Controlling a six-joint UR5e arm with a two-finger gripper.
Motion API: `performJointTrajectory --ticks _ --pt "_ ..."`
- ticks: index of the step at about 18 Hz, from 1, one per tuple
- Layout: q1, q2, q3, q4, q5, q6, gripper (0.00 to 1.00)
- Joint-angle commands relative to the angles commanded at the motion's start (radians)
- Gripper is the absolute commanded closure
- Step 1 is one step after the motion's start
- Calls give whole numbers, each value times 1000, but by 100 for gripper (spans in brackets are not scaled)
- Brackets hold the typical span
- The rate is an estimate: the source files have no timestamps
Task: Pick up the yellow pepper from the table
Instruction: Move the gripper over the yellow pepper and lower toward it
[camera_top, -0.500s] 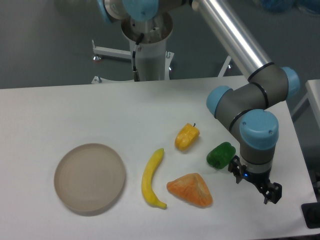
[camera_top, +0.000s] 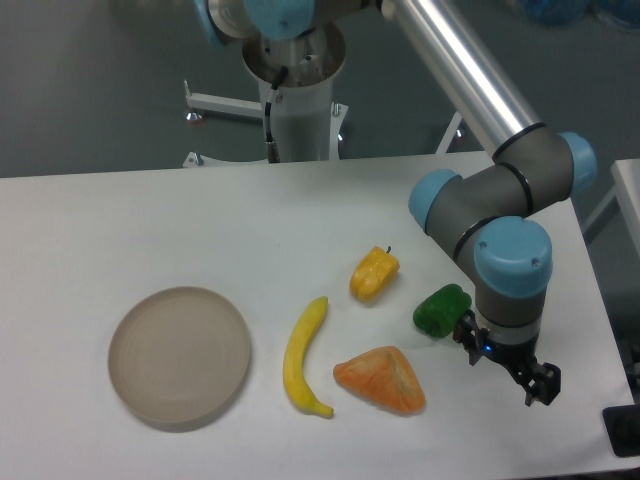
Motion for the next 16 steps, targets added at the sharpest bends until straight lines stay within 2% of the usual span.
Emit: performJointTrajectory --ticks 3,11,16 --pt "6 75 -81 -40 0 0 0" --pt "8 252 -287 -230 2 -8 0" --pt "5 325 -423 -229 -9 -90 0"
